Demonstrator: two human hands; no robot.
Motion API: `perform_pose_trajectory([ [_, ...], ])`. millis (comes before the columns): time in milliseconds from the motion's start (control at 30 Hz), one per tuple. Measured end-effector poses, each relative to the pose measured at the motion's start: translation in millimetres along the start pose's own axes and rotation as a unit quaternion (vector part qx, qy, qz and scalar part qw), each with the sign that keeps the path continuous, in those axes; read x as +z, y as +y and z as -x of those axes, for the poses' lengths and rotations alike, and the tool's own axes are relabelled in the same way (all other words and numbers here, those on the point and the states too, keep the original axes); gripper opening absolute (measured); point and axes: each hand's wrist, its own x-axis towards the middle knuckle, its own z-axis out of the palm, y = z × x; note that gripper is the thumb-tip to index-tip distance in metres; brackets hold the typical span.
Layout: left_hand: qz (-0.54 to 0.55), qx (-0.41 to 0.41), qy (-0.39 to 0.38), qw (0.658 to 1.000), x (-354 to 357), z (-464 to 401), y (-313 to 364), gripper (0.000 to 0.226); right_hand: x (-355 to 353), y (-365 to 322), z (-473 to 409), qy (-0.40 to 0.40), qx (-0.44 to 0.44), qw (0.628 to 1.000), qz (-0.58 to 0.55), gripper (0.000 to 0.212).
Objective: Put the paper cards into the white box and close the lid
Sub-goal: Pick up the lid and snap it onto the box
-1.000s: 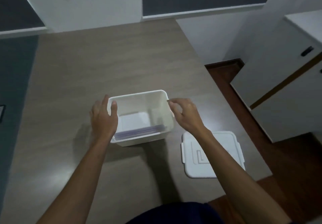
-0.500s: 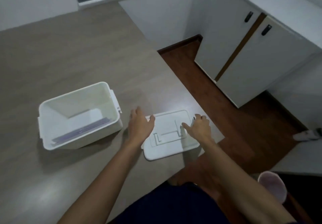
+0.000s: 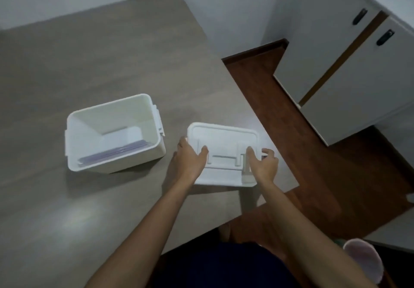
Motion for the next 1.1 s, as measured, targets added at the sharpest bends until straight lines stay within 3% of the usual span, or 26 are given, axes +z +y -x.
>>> perform_pose_trajectory([
  [167, -0.024, 0.089, 0.139, 0.986, -71, -6, 24, 0.073, 14, -72, 20, -0.012, -0.083, 0.987, -0.139, 0.05],
  [367, 0.013, -0.021, 0.245, 0.969, -179, -36, -34, 0.072, 74, -168, 68, -0.094, -0.257, 0.956, -0.106, 0.054],
  [567, 0.034, -0.075, 0.235, 0.968, -229, -61, -110, 0.066, 141, -198, 105, -0.148, -0.314, 0.938, -0.023, 0.054],
  [733, 0.056, -0.067, 0.202, 0.975, -240, -89, -141, 0.062, 171, -199, 114, -0.129, -0.324, 0.937, 0.023, 0.056],
  [800, 0.114, -0.09, 0.179, 0.973, -245, -99, -148, 0.065, 179, -203, 112, -0.127, -0.324, 0.937, 0.03, 0.059],
  [1000, 0.272, -0.129, 0.082, 0.95, -255, -110, -160, 0.039, 187, -226, 95, -0.279, -0.149, 0.948, 0.042, 0.074],
  [1100, 0.3, -0.142, 0.071, 0.941, -255, -112, -167, 0.045, 187, -229, 93, -0.259, -0.156, 0.952, 0.056, 0.074],
])
